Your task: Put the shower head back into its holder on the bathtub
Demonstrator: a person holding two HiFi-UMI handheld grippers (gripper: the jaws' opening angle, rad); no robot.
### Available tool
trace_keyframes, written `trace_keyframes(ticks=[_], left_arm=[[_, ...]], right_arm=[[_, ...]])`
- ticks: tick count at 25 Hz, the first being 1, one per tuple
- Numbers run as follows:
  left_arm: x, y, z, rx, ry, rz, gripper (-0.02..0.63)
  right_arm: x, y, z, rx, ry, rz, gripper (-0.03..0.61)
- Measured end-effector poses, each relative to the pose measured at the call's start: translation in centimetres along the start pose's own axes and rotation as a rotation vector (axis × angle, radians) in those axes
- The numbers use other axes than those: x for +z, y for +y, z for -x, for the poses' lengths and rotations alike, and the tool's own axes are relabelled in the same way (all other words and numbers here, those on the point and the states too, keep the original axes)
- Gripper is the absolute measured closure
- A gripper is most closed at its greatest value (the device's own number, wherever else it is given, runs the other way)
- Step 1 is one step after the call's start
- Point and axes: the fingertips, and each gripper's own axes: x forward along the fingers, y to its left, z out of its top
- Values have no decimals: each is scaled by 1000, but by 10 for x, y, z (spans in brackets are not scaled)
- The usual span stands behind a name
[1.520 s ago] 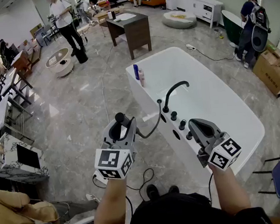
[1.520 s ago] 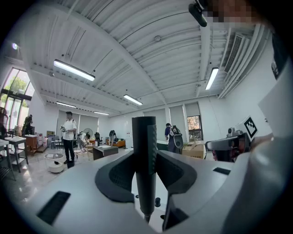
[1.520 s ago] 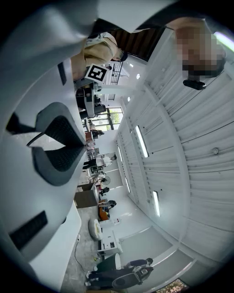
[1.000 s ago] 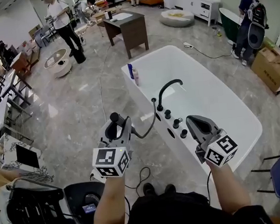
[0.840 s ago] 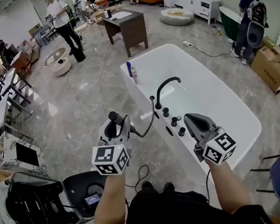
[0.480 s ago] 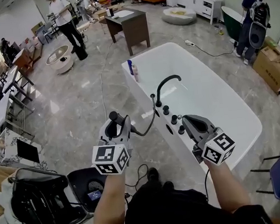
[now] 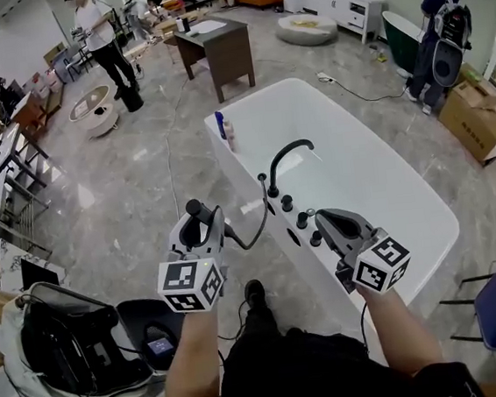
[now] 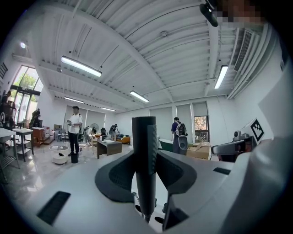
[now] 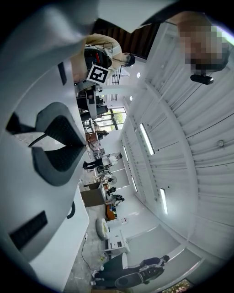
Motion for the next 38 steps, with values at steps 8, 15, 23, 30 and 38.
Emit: trace_keyframes(ticks=[8,15,23,30,38], left_arm=[[1,28,-68,-65,3,-14,468],[4,76,-125,-87,14,-24,468],[6,125,-167,-96,21,-18,468],[8,168,-190,-116,26,-7,468],[3,168,-209,-189,33,-8,468]], right_arm=[[-3,-39,-52,-48,29,-24,561],[-6,-65,-112,-73,68,-55,561],[-9,-82,-170,-89,122,-77,561],[1,-93,-224,-107,113,-97,561],[5,-108,-246,-161,102,-121,562]])
